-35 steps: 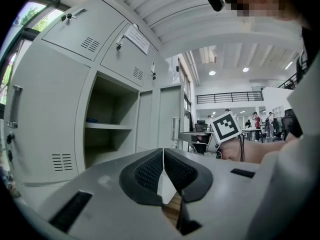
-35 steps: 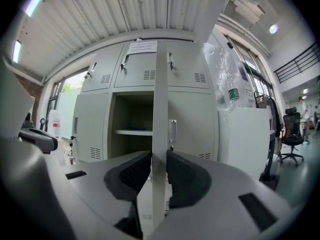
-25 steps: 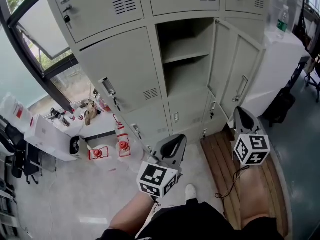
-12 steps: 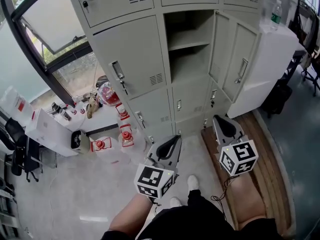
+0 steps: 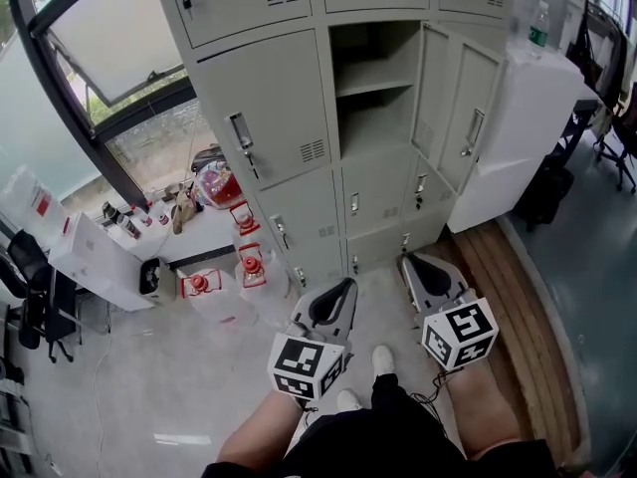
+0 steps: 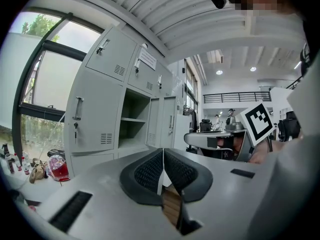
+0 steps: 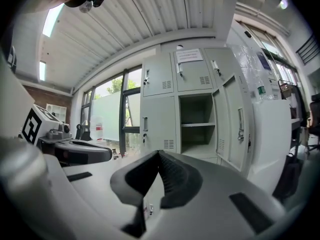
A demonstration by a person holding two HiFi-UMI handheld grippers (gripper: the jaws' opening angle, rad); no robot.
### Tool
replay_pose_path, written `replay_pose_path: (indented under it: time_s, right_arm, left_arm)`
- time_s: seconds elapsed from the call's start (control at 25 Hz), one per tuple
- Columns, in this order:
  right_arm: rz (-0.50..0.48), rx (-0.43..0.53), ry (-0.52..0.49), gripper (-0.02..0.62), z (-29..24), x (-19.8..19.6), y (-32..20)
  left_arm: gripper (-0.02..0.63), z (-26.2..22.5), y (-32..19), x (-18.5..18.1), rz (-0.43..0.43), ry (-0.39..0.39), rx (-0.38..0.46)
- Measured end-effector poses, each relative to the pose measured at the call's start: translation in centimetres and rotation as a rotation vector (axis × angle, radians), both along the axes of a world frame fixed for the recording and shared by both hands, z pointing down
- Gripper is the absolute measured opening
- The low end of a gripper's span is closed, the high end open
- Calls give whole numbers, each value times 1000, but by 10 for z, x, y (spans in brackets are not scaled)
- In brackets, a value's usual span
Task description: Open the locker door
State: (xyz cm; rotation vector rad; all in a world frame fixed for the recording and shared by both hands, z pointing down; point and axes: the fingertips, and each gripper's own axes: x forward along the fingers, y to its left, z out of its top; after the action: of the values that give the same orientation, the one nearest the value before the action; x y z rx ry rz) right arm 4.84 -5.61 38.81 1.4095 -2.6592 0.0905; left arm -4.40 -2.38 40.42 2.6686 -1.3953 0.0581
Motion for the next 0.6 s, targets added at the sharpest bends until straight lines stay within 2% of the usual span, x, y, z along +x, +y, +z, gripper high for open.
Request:
replay_pose_path:
  time_s: [0.6]
  right_arm:
    - [-43, -11, 7, 54, 9, -18, 23]
  left_arm:
    - [21, -4, 11, -3, 9, -9, 15]
